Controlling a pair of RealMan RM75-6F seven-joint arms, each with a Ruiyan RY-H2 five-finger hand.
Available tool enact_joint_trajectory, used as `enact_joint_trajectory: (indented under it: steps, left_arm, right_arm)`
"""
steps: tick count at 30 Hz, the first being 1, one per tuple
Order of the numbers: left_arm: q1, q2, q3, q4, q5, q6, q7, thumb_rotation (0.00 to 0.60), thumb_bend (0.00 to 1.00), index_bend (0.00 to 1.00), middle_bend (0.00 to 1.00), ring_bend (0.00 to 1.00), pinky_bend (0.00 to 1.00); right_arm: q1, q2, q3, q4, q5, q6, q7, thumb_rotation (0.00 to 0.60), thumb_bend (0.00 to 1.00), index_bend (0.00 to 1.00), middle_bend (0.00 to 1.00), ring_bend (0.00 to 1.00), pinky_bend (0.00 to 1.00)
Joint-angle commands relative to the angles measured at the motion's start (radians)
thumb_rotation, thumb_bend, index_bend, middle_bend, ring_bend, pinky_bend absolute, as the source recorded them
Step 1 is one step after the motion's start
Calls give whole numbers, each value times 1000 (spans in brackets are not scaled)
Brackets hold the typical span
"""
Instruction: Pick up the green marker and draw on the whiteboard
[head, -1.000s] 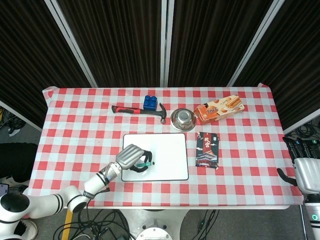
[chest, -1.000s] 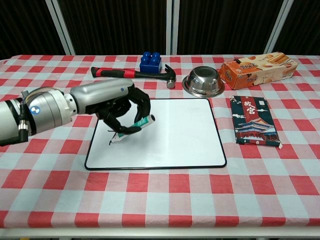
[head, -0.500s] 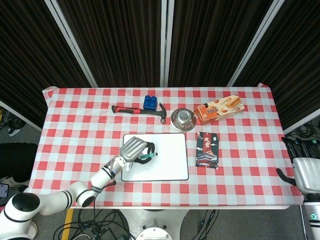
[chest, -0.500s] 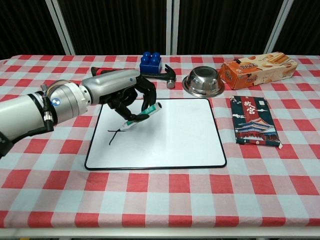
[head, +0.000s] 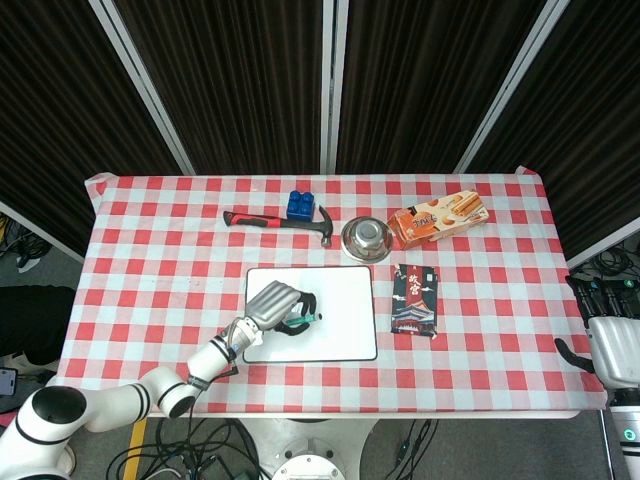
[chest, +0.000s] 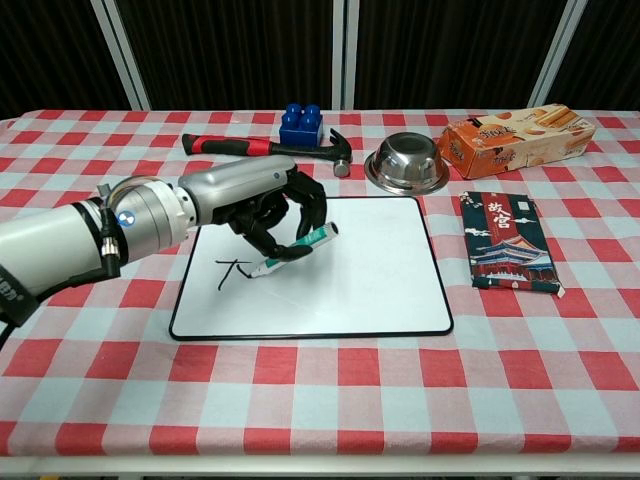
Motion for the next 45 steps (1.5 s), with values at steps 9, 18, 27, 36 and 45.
enact_joint_trajectory:
  steps: [9, 18, 27, 36, 45]
  left_arm:
    - [10, 92, -29, -135, 8, 60, 95, 600, 409, 539, 558, 781, 883]
    - [75, 282, 14, -182, -147, -2, 498, 600, 413, 539, 549, 781, 853]
    - [92, 265, 23, -144, -356, -55, 767, 600, 413, 530, 541, 773, 843]
    - [87, 263, 19, -192, -488, -36, 924, 600, 305, 170, 293, 667, 806]
    - [331, 466, -9, -403, -382, 333, 621, 600, 244, 112, 187, 425, 747]
  right_arm:
    - [-13, 3, 5, 9, -13, 35, 20, 600, 155, 53, 119, 30, 138]
    - [6, -17, 4, 21, -24, 10, 22, 600, 155, 52, 119, 30, 138]
    - [16, -30, 1, 14, -34, 1, 8, 600, 155, 53, 119, 30, 138]
    - [4, -22, 0, 1, -33, 21, 1, 600, 155, 52, 119, 30, 138]
    - [-33, -9, -6, 5, -6, 50, 30, 600, 155, 53, 119, 30, 138]
